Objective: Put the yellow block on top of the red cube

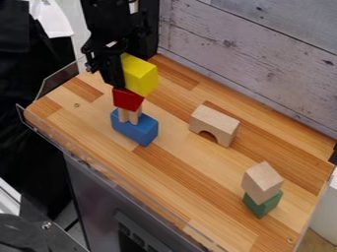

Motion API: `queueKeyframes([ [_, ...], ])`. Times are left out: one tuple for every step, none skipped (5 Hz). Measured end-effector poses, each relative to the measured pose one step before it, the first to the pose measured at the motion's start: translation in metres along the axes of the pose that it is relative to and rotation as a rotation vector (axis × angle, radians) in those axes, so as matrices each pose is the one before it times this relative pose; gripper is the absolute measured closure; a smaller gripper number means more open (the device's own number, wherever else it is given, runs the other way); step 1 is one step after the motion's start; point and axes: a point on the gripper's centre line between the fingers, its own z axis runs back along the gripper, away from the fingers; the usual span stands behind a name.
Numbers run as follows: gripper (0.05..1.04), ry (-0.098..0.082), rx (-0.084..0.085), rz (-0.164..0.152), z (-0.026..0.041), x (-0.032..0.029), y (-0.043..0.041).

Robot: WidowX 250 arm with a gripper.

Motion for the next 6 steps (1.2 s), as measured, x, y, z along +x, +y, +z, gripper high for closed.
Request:
queueKeyframes([
  [0.501,0.0055,-0.0005,-0.0028,-0.00044,-0.00114,-0.00037],
  [0.431,0.0156,0.0065,-0.0095,-0.00141,-0.00073,-0.00338],
  [0.138,0.0150,0.0080,-0.0164,-0.00164,-0.00036,-0.00241],
  [0.083,0.0018,0.0062,-0.0119,0.00061,-0.00059,0.00044],
  [0.083,0.0025,-0.0028,-0.0107,0.00265,-0.00011,-0.00197],
  [0.083,-0.0183,0.0008,-0.0319,0.01110,0.00134,-0.00721],
])
